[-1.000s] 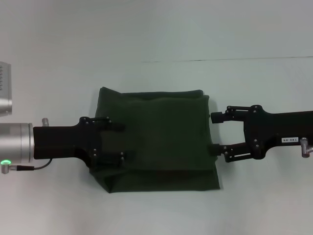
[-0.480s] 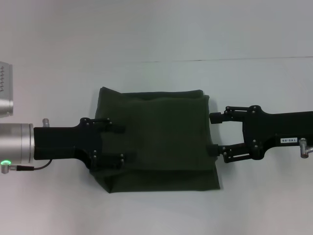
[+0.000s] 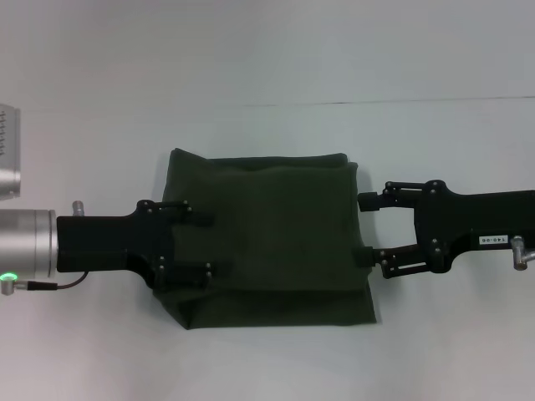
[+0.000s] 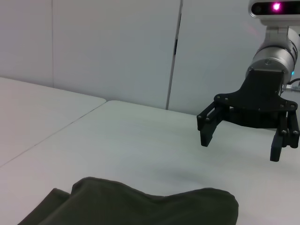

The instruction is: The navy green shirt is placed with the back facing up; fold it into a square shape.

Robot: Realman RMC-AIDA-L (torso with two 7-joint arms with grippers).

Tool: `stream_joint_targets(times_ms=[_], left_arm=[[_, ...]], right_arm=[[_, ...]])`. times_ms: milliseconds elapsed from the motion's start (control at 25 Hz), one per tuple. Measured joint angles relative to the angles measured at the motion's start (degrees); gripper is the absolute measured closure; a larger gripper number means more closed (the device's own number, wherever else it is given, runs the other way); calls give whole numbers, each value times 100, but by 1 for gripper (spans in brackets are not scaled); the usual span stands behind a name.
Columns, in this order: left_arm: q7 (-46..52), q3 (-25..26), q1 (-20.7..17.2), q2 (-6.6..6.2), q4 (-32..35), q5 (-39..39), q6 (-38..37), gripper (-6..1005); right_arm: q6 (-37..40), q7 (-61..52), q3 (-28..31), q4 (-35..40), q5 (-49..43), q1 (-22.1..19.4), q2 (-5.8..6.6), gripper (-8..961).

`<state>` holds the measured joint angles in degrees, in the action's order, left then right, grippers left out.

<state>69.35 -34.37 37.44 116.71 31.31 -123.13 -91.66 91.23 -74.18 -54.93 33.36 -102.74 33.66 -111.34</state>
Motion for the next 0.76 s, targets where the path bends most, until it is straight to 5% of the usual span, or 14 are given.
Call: stream_joint_targets(times_ms=[760], left_arm=[[-34,-8,6,-6,20,-79,-4,172]], right_arm=[[-10,0,-29,-5,0,9,-12,53]])
